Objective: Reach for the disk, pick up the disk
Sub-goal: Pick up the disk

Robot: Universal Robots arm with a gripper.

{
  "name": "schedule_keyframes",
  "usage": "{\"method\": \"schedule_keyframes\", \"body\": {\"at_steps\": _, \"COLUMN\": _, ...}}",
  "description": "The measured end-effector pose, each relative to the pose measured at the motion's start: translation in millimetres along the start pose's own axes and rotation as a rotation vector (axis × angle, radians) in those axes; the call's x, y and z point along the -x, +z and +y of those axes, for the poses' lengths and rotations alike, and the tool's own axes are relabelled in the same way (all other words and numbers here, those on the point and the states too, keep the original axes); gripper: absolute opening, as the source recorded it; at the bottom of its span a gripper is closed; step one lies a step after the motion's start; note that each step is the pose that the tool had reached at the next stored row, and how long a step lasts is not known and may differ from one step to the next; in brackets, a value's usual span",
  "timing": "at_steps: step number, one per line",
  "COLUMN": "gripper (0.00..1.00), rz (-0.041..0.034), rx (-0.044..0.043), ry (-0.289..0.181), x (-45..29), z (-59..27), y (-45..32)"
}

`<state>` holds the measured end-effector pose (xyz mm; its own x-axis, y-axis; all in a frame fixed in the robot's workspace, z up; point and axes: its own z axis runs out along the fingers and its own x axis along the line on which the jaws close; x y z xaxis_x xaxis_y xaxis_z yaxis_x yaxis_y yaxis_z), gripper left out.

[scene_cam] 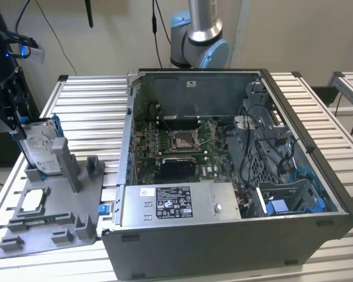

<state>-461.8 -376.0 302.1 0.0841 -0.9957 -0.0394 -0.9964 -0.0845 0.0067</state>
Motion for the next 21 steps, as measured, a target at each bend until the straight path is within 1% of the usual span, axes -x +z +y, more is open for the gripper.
{"method": "schedule_keyframes", "body": {"at_steps": 5, "gripper": 1.0, "rz": 0.0003, "rx": -0.0046, "ry": 0.0, "x": -0.3, "z": 0.0, "y": 9.1}}
{"method": "schedule_keyframes", "body": {"at_steps": 12, "gripper": 1.0, "rz": -0.0017, "rx": -0.0062, "ry": 0.0, "x": -0.8, "z": -0.1, "y": 20.9}}
{"method": "schedule_keyframes", "body": {"at_steps": 15, "gripper": 1.0, "rz": -0.0052, "rx": -0.0066, "ry": 0.0, "x": -0.9, "z": -0.1, "y": 23.7}}
{"method": "schedule_keyframes", "body": {"at_steps": 17, "gripper": 1.0, "rz": -0.0077, "rx": -0.0064, "ry": 0.0, "x": -0.9, "z": -0.1, "y": 24.2}}
{"method": "schedule_keyframes", "body": {"at_steps": 19, "gripper": 1.0, "rz": -0.0087, "rx": -0.0066, "ry": 0.0, "x": -0.9, "z": -0.1, "y": 24.4}}
{"method": "schedule_keyframes", "body": {"at_steps": 21, "gripper": 1.0, "rz": -0.0108, "rx": -0.008, "ry": 0.0, "x": -1.0, "z": -0.2, "y": 25.0}}
